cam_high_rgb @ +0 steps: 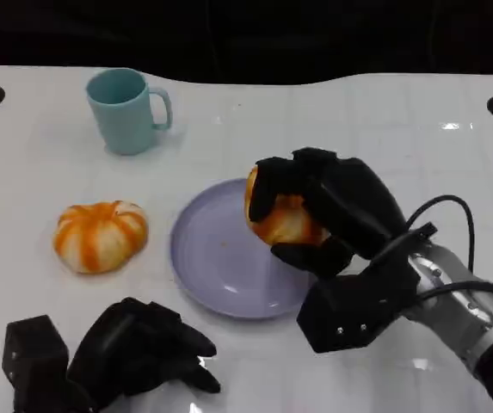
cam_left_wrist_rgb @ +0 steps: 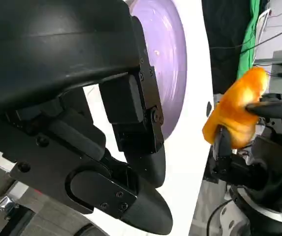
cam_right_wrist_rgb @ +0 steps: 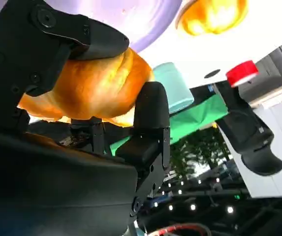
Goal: Grasp the bread from the table and place it into the plate.
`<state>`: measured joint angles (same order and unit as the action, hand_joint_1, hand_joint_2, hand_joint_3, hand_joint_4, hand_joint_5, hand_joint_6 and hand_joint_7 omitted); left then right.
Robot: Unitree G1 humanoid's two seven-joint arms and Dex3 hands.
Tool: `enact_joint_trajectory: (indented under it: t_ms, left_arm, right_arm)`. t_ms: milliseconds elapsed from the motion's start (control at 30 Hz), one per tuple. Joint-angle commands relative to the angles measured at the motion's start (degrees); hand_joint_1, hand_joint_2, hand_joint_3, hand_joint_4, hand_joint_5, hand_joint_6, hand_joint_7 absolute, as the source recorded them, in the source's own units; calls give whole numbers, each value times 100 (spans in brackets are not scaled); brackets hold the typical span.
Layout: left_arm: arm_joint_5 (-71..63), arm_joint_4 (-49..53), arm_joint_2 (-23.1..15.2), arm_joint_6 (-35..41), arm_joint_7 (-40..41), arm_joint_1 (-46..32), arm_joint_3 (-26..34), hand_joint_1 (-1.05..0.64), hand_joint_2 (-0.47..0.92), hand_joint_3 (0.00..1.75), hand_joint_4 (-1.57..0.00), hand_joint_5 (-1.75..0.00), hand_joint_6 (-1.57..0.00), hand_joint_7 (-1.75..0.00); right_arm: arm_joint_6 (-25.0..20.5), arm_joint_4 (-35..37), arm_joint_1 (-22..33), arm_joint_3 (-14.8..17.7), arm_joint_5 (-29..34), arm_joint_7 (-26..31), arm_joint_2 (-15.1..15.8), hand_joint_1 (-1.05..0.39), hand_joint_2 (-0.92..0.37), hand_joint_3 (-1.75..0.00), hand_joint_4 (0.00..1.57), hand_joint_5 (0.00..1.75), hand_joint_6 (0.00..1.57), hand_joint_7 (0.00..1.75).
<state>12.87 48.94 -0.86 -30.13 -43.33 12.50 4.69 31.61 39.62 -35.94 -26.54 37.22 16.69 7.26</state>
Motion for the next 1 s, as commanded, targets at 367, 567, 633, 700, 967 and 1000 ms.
enact_joint_trajectory:
  t_ms: [367,567,633,700,967,1000]
  left_arm:
    - [-10,-120,-92,32,12,-77,-19,-105,79,0,-157,-18,-155,-1]
    - [17,-140,-87,59,-7,-87,-18,-105,79,0,-157,-17,-154,0]
    - [32,-140,-82,75,-13,-84,-12,-105,79,0,-157,-17,-154,0]
    - [25,-127,-81,47,-9,-81,-9,-105,79,0,-157,-17,-155,0]
    - [31,-125,-80,73,-13,-64,-7,-105,79,0,-157,-17,-155,0]
    - [31,-131,-77,82,-5,-66,-7,-105,79,0,-157,-17,-155,0]
  right_arm:
    - [529,884,-187,12,-251,-299,-227,-19,-37,-143,94,175,73,168]
    - [524,942,-177,43,-353,-502,-215,-24,-41,-134,84,168,69,145]
    - [406,839,-124,67,-440,-779,-163,-35,-69,-71,61,146,60,91]
    - [289,693,-91,62,-446,-985,-93,-53,-87,-35,36,112,42,55]
    - [-165,-13,127,112,-481,-1637,165,-78,-92,-35,1,72,12,25]
    - [-220,-104,159,123,-499,-1715,195,-81,-92,-37,0,63,9,22]
